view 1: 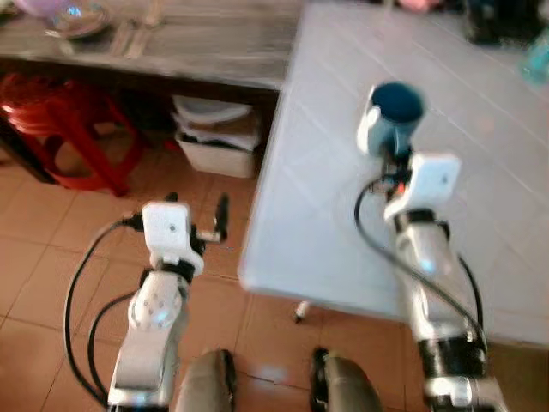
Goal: Setting the table
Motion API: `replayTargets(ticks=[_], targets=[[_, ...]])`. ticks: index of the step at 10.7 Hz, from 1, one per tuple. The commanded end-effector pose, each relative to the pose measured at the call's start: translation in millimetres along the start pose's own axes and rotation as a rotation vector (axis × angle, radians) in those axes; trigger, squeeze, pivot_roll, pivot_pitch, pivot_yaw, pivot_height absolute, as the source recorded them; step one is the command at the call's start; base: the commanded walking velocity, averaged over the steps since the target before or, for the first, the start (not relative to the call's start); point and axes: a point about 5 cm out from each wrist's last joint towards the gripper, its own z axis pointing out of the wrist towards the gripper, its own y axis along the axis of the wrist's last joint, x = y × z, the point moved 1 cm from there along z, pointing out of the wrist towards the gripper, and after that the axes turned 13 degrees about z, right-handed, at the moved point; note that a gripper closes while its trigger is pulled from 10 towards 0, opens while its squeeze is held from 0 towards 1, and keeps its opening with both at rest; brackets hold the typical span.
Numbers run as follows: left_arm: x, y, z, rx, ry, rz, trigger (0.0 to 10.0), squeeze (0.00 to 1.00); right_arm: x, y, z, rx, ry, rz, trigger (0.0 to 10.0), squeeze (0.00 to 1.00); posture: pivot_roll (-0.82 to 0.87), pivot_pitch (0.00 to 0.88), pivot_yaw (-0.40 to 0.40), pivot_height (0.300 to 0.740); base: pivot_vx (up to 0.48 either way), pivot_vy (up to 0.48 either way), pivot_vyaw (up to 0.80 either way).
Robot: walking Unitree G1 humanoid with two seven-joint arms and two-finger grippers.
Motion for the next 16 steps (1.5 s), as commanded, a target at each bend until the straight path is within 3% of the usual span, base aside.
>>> replayTargets(ticks=[1,7,16], targets=[[8.6,-5.5,0.6,0.028,0.032,0.001,10.0,0.00,12.7,1.9,-4.3,-0.001,0.058,0.017,10.0,0.00,0.01,0.203,0.013,0.740,0.000,0.480,0.00],[6.9,-3.4,10.3,0.005,0.078,0.026,10.0,0.00,13.1,-0.3,-13.9,0.024,0.102,0.012,10.0,0.00,0.00,0.156,0.001,0.740,0.000,0.471,0.00],[4.8,-1.2,13.6,-0.022,0.040,0.035,10.0,0.00,9.0,-2.2,-13.5,0.032,0.066,-0.018,10.0,0.00,-0.01,0.155,0.011,0.740,0.387,0.280,0.00]])
